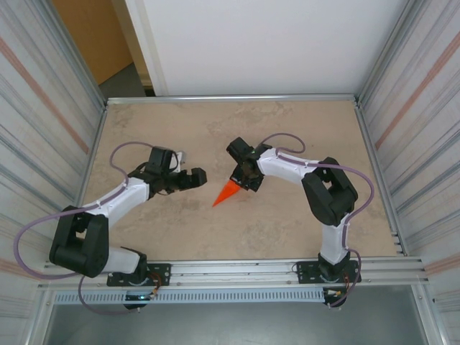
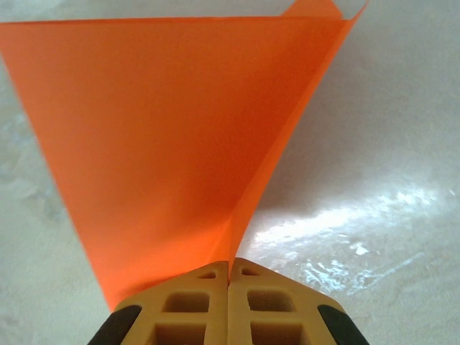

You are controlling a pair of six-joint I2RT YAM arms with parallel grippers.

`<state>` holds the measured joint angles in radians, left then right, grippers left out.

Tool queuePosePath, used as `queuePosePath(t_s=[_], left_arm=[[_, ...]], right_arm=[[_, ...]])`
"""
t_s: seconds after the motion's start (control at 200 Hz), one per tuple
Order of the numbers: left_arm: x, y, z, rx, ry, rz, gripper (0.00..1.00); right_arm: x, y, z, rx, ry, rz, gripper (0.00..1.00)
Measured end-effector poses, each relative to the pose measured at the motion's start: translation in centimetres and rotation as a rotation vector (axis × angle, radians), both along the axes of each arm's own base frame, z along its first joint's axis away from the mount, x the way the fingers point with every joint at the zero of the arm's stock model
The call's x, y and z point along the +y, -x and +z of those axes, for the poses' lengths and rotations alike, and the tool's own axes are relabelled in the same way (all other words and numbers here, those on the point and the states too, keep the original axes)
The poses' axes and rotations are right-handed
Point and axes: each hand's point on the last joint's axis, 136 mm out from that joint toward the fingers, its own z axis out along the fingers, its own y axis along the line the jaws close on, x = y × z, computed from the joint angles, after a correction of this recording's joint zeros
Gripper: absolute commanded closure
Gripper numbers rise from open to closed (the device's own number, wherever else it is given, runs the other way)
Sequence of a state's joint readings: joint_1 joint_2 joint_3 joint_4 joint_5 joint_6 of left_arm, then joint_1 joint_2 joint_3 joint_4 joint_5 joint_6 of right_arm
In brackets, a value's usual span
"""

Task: Fold a paper plane with a square sheet of paper (pick it up from the middle)
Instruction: Turn over the paper plane at the center of the table.

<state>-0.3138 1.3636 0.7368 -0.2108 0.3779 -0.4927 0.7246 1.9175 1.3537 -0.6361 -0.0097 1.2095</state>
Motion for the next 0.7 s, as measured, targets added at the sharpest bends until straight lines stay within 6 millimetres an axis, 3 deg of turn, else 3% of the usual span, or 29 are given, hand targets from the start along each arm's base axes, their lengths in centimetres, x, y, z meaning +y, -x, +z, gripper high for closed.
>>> queuePosePath(t_s=[0.17, 0.346, 0.531, 0.697], left_arm=[[2.6, -0.7, -1.1, 0.044, 0.105, 0.145, 0.01], [2.6, -1.8, 0.0, 0.019, 0.18, 0.178, 0.05], [1.7, -2.9, 1.1, -0.026, 0.244, 0.16, 0.1], [0.5, -3.0, 0.0, 0.009, 0.257, 0.148, 0.11]], right_arm=[[2.4, -2.1, 2.9, -0.105, -0.125, 0.163, 1.0], [4.3, -4.0, 5.4, -0.196, -0.317, 0.278, 1.0], [5.1, -3.6, 5.0, -0.194, -0.501, 0.358, 0.99], [4.5, -2.9, 4.2, -0.176, -0.569, 0.408, 0.97]])
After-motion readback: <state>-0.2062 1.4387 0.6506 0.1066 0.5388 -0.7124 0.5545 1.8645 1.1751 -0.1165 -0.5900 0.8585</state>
